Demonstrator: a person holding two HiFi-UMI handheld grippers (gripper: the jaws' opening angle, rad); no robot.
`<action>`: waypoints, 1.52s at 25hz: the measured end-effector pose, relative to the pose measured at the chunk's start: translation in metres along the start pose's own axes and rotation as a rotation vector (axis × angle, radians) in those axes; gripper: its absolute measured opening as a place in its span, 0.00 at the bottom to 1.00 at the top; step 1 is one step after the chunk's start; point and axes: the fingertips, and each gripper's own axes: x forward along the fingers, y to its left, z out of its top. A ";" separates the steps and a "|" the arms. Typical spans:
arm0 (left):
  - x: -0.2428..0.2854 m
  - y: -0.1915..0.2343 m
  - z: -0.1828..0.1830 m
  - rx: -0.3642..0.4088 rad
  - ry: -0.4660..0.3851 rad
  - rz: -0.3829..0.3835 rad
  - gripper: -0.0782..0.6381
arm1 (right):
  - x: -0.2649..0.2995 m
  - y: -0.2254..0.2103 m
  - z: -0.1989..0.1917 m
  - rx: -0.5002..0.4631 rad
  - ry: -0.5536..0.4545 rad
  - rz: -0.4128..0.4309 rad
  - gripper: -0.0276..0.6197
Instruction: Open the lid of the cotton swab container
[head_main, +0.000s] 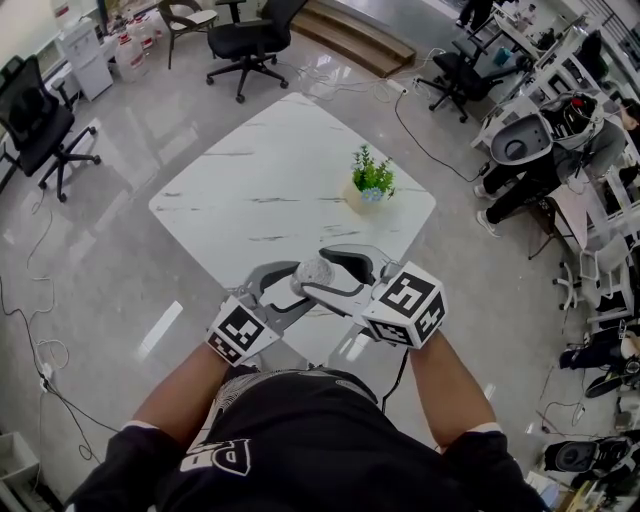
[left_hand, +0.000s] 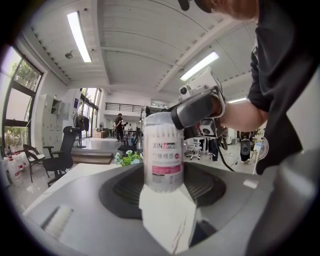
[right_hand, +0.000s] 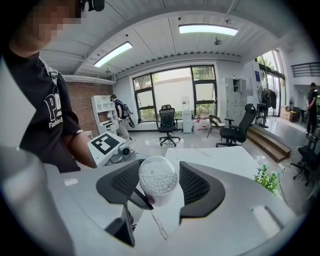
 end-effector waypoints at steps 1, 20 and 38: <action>0.001 0.000 0.001 -0.003 -0.004 0.001 0.52 | -0.001 -0.001 0.001 -0.007 -0.008 -0.008 0.42; -0.005 0.011 -0.002 -0.049 -0.013 0.019 0.52 | -0.023 -0.014 0.025 -0.124 -0.095 -0.146 0.23; -0.007 0.010 0.000 -0.035 -0.019 0.031 0.52 | -0.027 -0.027 0.029 -0.021 -0.145 -0.158 0.15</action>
